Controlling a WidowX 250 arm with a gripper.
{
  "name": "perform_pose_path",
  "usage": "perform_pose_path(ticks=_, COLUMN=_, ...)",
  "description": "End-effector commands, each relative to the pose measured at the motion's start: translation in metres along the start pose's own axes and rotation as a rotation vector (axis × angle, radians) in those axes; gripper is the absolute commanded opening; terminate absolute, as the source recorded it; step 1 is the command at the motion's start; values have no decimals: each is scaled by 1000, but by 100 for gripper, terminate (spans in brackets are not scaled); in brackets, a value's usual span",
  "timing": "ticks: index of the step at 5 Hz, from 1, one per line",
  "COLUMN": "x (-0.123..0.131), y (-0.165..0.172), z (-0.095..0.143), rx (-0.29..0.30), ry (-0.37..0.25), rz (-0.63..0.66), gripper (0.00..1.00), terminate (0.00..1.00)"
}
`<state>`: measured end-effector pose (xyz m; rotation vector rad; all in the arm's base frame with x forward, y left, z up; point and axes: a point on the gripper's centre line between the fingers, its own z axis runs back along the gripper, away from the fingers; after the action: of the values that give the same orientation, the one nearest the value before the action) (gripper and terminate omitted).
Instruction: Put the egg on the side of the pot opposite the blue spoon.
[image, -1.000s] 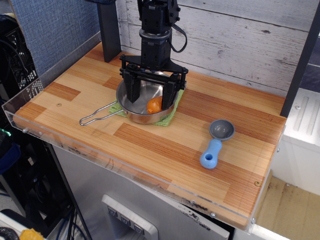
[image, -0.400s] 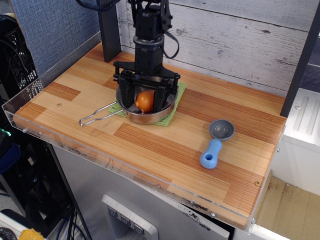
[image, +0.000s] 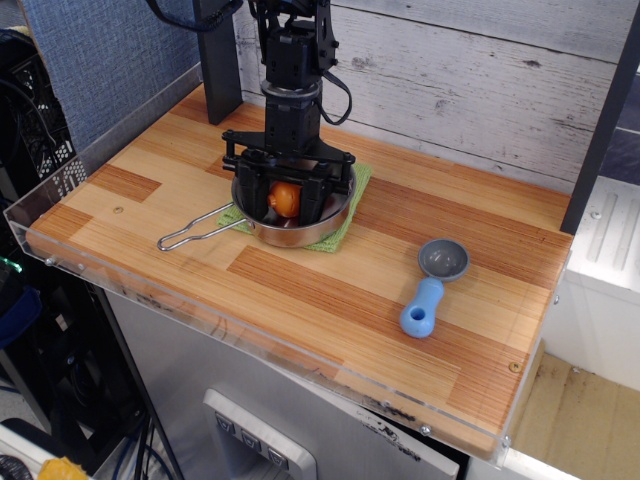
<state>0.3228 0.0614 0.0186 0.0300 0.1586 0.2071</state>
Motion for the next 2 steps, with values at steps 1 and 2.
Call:
perform_pose_path(ticks=1, x=2, y=3, z=10, rx=1, ry=-39, rz=4, gripper=0, terminate=0)
perform_pose_path(ticks=2, x=2, y=3, z=9, rx=-4, ry=-24, rz=0, gripper=100, terminate=0)
